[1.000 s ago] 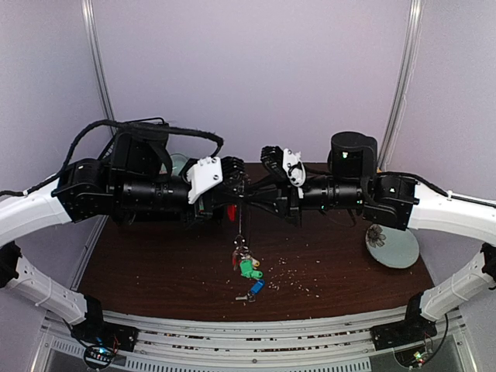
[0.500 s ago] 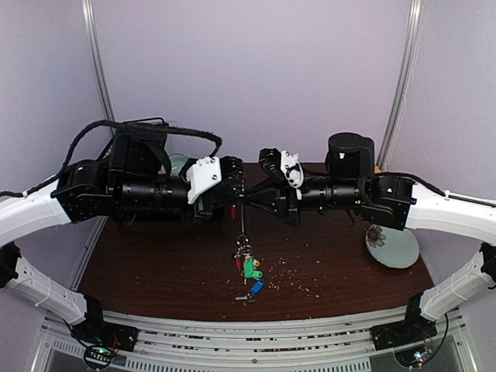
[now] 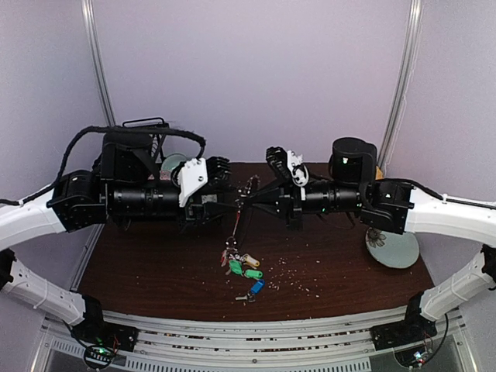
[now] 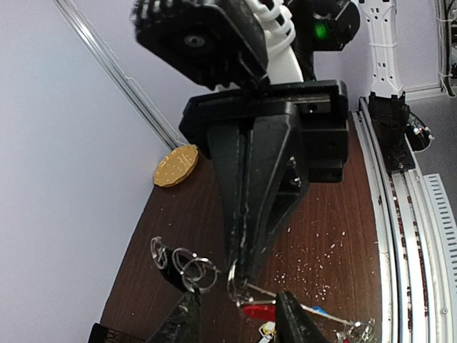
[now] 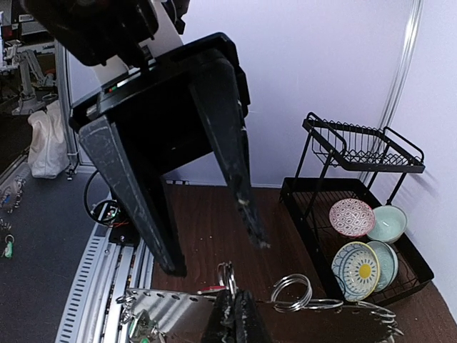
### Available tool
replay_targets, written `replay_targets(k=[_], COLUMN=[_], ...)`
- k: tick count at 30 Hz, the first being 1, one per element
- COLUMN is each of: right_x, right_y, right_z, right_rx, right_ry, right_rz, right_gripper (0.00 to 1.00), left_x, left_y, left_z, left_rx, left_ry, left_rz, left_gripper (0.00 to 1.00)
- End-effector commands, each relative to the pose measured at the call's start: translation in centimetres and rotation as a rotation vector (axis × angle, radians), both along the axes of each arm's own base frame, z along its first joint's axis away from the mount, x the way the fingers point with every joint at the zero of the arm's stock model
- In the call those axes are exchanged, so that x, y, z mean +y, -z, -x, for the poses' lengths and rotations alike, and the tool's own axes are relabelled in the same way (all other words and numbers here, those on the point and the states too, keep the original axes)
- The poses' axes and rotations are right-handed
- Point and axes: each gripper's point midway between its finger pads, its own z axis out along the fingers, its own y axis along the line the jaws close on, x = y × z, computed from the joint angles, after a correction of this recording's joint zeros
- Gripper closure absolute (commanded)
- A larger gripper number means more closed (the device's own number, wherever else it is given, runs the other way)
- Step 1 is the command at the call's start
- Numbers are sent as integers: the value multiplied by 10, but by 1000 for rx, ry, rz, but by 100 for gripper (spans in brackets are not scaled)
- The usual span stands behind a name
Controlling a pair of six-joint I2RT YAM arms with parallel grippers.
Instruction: Put the keys on the keyring
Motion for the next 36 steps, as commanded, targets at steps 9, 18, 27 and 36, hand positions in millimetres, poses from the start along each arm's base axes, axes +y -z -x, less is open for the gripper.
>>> replay_targets(k=[9,18,27,36], right_x=[-14,-12,-10,-11], right_y=[-59,-62,-60,-64], right_z=[39,33,20,15], right_rx=[65,78,80,75], right_ry=[-224,-197,-128,-97], right_rz=[-365,-396,-377,-381], right_gripper=[100,100,100,100], left_x=[0,-4,20,12], left_y=[-40,-34,-24,-32], left_z=[18,28,38,16], left_rx=[38,42,7,44], left_ry=[131,203,234,139], left_rz=[264,251,318,434], left_gripper=[76,70,47,53])
